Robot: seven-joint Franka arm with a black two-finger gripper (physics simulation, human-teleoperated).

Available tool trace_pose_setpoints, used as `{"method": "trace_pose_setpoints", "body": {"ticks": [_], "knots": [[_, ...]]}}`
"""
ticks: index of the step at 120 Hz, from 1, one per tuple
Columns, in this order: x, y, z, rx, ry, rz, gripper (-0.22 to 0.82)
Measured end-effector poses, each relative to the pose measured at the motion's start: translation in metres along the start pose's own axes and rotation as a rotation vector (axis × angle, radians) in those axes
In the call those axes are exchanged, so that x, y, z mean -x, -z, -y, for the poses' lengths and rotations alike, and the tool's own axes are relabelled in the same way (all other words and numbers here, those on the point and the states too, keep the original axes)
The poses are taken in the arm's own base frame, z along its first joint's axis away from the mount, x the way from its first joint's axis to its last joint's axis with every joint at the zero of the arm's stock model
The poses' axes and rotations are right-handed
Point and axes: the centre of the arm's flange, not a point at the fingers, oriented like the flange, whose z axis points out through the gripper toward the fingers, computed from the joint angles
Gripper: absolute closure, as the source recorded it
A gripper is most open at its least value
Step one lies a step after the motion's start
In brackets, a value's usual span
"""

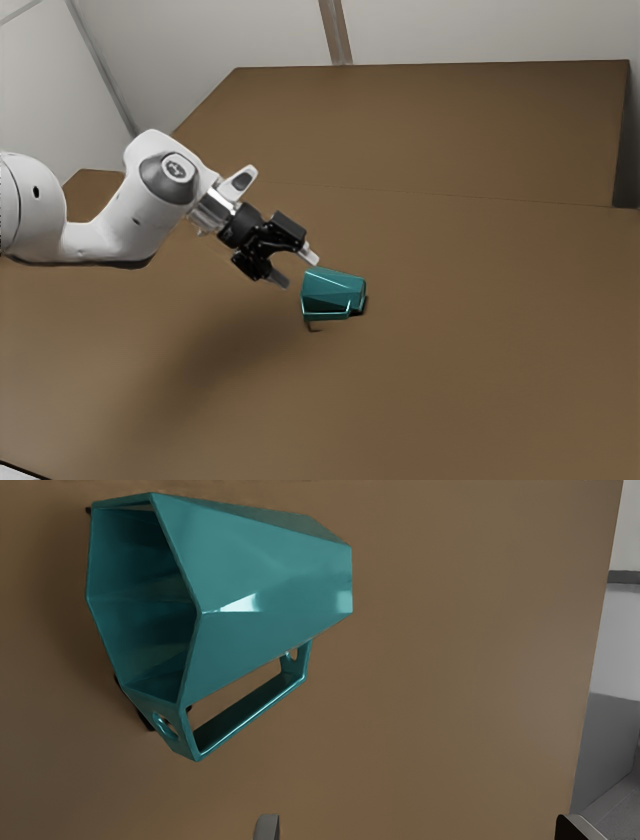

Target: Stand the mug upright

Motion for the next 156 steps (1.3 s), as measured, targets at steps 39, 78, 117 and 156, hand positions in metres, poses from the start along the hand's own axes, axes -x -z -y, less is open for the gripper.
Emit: {"method": "trace_pose_setpoints", "body": {"ticks": [39, 78, 117, 156], "knots": [[-0.027, -0.004, 0.062, 0.064, -0.102, -0.079, 0.00], [-0.050, -0.030, 0.083, 0.124, -0.249, -0.063, 0.00], [-0.047, -0.050, 0.082, 0.208, -0.322, -0.050, 0.05], [-0.045, -0.057, 0.088, 0.264, -0.366, -0.048, 0.38]]}}
